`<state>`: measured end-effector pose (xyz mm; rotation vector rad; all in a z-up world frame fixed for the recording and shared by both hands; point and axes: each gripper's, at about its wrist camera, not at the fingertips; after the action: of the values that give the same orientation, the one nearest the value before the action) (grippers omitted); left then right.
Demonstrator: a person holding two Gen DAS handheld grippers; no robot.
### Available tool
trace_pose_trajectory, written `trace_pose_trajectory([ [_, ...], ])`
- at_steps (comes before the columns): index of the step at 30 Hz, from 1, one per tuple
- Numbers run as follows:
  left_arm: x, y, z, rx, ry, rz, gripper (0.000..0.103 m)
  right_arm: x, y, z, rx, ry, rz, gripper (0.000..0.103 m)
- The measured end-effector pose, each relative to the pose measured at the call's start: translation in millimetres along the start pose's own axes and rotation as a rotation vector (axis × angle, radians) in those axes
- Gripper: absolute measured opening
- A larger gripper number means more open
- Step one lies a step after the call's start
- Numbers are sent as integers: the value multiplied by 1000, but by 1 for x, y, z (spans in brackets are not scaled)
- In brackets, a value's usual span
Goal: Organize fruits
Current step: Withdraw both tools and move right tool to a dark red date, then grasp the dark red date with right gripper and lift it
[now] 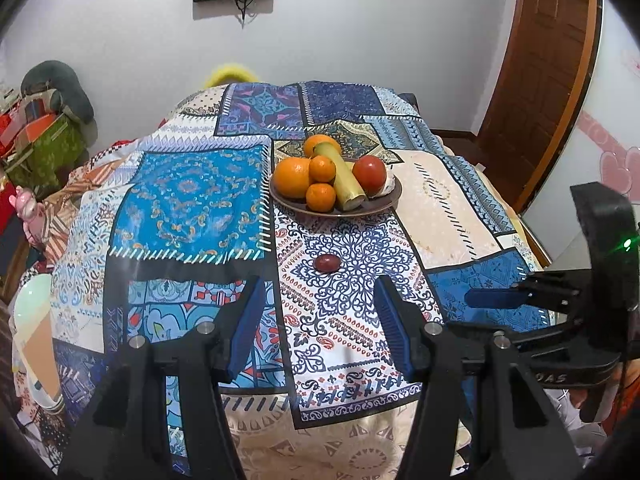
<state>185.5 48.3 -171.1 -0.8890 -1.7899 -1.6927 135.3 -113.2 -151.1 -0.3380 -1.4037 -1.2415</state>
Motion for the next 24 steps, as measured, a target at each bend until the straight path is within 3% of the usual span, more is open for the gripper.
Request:
trace_pose_trajectory([
  [10,-7,-4,0,11,-15,16,56,-35,-12,3,42,-50,95,42],
  [13,-10,-4,2,13,-15,22,56,-47,-16,5,73,-65,131,25],
  [14,-12,-4,3,16,-15,26,56,-50,-17,6,84,-77,136,25],
  [24,-38,5,8,19,-13,58,56,-25,0,-10,50,-77,22,24],
])
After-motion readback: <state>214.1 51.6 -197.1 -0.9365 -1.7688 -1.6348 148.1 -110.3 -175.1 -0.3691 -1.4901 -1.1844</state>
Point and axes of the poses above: each gripper's, at about its wrist camera, not at the fingertips, and x roughly against the way its jaws point, z to its left, y to its top, and after that the axes turned 3 degrees about z, right-handed
